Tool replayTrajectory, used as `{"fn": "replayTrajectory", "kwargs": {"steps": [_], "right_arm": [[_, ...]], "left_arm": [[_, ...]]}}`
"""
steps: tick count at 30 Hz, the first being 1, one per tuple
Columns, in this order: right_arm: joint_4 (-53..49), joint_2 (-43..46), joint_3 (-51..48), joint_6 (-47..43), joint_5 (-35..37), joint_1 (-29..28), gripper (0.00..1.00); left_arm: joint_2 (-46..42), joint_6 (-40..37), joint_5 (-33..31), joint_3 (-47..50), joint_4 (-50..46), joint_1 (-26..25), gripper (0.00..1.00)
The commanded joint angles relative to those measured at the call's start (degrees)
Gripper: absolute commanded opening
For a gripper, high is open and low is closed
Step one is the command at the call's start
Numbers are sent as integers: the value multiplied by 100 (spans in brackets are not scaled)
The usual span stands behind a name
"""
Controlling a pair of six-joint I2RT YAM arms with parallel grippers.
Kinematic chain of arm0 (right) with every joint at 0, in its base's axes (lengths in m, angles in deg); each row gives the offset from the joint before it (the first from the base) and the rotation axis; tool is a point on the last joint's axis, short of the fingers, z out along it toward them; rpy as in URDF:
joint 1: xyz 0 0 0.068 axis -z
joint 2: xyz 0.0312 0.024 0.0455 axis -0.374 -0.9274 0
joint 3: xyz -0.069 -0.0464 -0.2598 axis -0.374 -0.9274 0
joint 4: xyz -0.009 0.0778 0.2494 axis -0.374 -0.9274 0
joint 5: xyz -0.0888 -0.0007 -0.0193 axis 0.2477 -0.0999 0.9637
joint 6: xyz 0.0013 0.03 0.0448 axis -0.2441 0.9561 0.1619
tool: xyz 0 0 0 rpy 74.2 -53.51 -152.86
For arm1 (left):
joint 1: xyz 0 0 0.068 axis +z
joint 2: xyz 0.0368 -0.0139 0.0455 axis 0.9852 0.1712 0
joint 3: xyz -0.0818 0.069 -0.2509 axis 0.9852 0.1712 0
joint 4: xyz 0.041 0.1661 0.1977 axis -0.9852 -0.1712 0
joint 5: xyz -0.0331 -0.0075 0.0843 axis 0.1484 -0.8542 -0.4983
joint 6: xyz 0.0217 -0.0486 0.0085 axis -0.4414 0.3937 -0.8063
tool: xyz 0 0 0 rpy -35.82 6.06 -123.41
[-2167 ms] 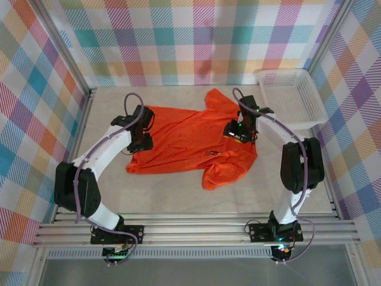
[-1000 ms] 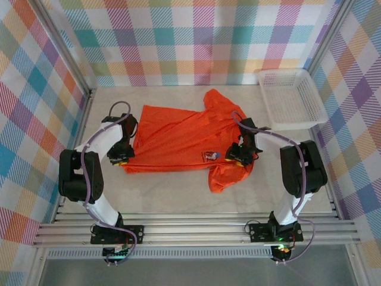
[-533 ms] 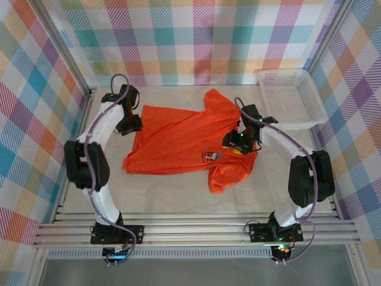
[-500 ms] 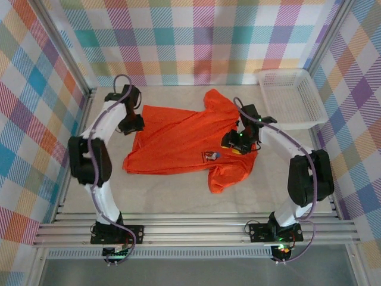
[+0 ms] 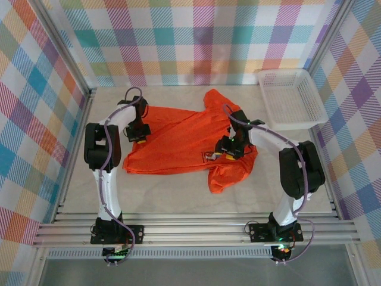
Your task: Fold the inside-out t-shirt
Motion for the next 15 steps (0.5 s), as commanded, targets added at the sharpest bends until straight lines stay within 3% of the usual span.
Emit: {"fn": "replayTrajectory", "kwargs": {"steps": [1, 8, 15], "right_arm": [[149, -427, -322, 107, 211, 59, 51], [173, -755, -698, 23, 527, 225, 50], [203, -645, -913, -12, 538, 225, 49]], "left_arm": [[-179, -5, -234, -184, -143, 245, 0], [-661, 145, -121, -111, 278, 783, 0], [-179, 197, 127, -111, 558, 857, 0]]}}
